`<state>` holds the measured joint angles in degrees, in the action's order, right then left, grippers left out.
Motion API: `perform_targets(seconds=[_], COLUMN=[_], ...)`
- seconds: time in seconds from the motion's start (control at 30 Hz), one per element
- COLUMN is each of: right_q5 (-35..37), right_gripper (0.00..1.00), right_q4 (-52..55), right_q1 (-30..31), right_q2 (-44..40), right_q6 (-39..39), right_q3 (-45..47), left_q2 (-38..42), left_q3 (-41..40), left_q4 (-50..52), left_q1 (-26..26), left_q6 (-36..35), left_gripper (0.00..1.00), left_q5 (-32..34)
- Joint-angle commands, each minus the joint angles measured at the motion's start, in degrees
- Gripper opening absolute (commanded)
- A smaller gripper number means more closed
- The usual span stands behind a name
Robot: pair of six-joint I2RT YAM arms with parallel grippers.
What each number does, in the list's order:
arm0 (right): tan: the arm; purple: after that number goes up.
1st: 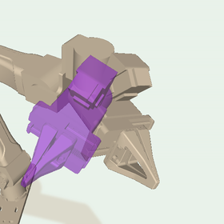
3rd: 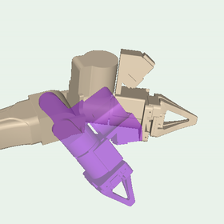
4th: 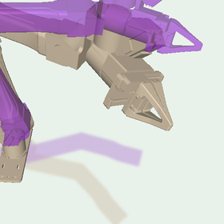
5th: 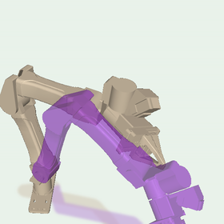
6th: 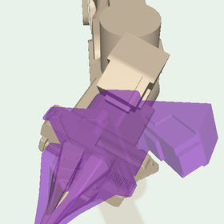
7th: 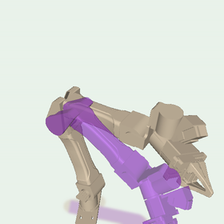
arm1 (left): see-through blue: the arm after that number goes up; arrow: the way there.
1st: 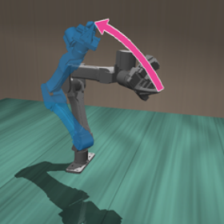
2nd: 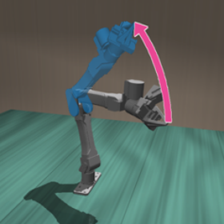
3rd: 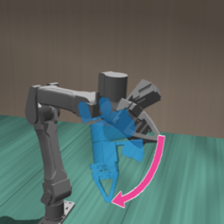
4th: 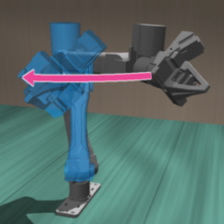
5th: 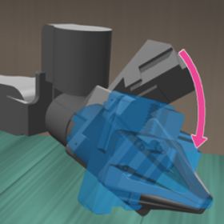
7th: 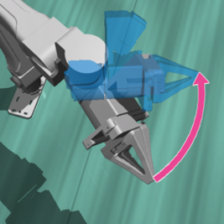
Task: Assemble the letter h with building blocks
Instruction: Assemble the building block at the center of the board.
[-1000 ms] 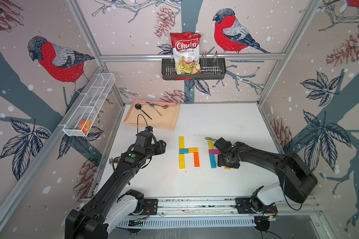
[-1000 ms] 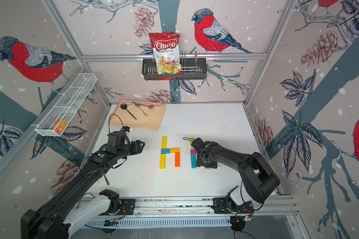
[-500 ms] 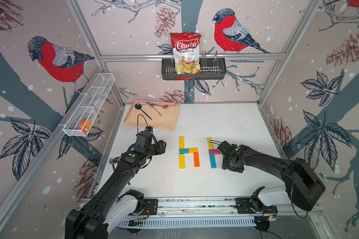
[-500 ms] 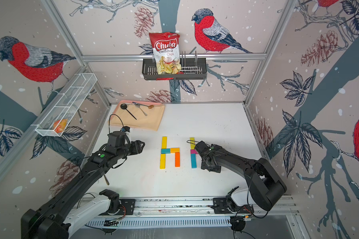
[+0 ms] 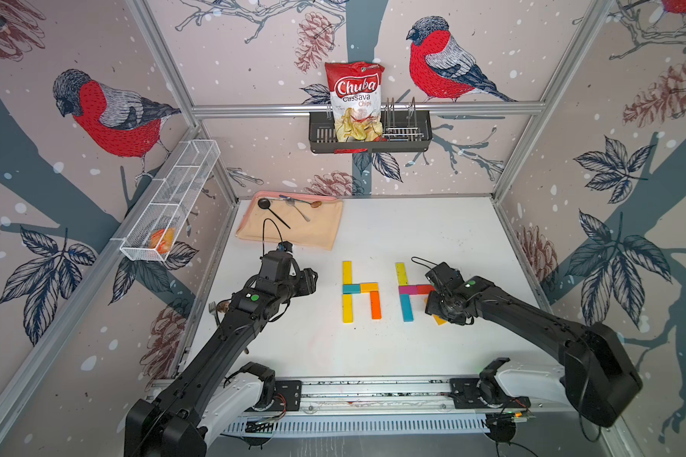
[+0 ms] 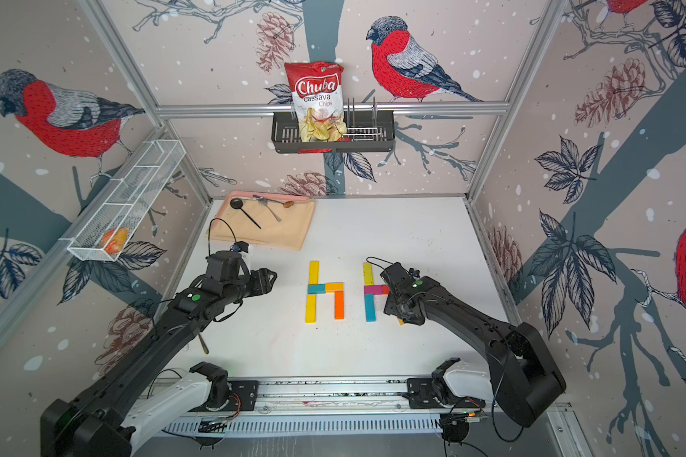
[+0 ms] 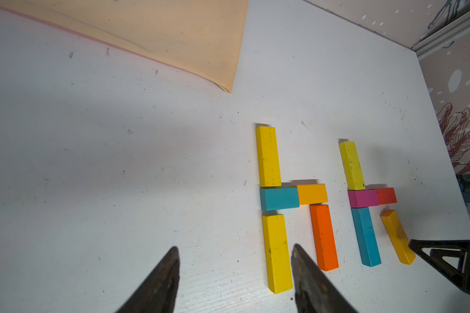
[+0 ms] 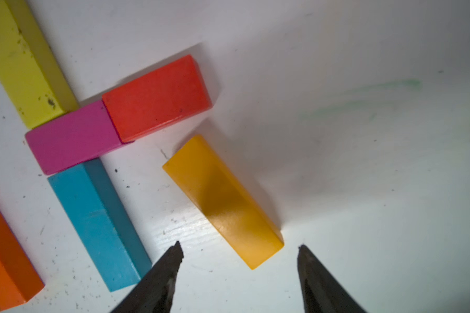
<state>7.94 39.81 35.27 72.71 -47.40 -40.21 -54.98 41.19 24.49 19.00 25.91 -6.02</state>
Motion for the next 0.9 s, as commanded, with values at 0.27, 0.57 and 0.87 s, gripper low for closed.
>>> perform_targets(seconds=[0.27, 0.57, 0.87], right_q5=[-0.4, -0.7, 0.4], right_gripper=[0.8, 0.75, 0.73], right_q4=[-3.5, -4.7, -4.4], right_q1=[-2.3, -3.1, -3.6], right_q2=[7.3, 8.0, 9.3], right_q6=[4.6, 5.9, 6.1], right_q3=[0.1, -0.1, -1.4], left_q2=[0.2, 0.0, 0.2], left_q3=[0.1, 0.1, 0.1], left_q4=[-1.5, -1.5, -1.5], left_q1=[0.0, 0.0, 0.0], left_q6=[-0.6, -0.5, -0.6], left_gripper=[0.64, 0.64, 0.64], left_q5=[0.2, 0.1, 0.2])
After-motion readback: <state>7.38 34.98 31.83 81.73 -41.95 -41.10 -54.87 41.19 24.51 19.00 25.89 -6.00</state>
